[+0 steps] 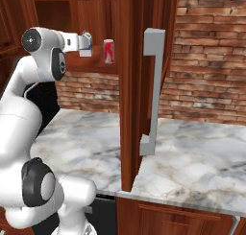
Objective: Sort all alcoholic drinks to one cabinet, and non-alcoholic drinks to the other.
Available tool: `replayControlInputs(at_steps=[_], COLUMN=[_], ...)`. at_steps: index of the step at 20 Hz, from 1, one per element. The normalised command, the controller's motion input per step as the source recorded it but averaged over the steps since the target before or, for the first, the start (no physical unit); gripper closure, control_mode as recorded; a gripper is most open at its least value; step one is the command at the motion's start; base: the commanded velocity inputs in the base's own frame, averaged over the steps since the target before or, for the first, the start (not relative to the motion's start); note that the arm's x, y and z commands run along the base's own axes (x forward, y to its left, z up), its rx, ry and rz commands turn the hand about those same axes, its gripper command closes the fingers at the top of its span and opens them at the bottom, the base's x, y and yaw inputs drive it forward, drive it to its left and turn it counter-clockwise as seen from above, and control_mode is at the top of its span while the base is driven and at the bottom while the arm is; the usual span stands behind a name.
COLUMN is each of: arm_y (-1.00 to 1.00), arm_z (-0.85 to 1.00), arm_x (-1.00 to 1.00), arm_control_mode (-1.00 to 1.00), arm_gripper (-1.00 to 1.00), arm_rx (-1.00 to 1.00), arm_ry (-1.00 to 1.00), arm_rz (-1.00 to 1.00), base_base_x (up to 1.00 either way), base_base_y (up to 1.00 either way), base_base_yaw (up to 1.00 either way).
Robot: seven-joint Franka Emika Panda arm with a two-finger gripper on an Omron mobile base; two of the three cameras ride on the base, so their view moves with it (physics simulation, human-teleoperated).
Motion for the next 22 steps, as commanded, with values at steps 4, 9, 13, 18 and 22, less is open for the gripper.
replayControlInputs(at_steps=[4, 9, 13, 18, 22], arm_y=[0.0, -0.12, -0.41, -0.48, -0.35], arm_z=[-0.01, -0.12, -0.33, -0.58, -0.93], arm_x=[-1.0, -1.0, -1.0, -1.0, -1.0], arm_control_mode=[-1.0, -1.0, -1.0, -1.0, -1.0], arm_gripper=[-1.0, -1.0, -1.0, -1.0, -1.0], arm_rx=[0.07, 0.09, 0.08, 0.11, 0.03], arm_ry=[0.0, 0.0, 0.01, 0.12, 0.3], arm_rz=[0.0, -0.01, -0.02, -0.05, -0.13], base_base_x=[0.0, 0.0, 0.0, 0.0, 0.0], base_base_y=[0.0, 0.0, 0.0, 0.0, 0.0], base_base_yaw=[0.0, 0.0, 0.0, 0.0, 0.0])
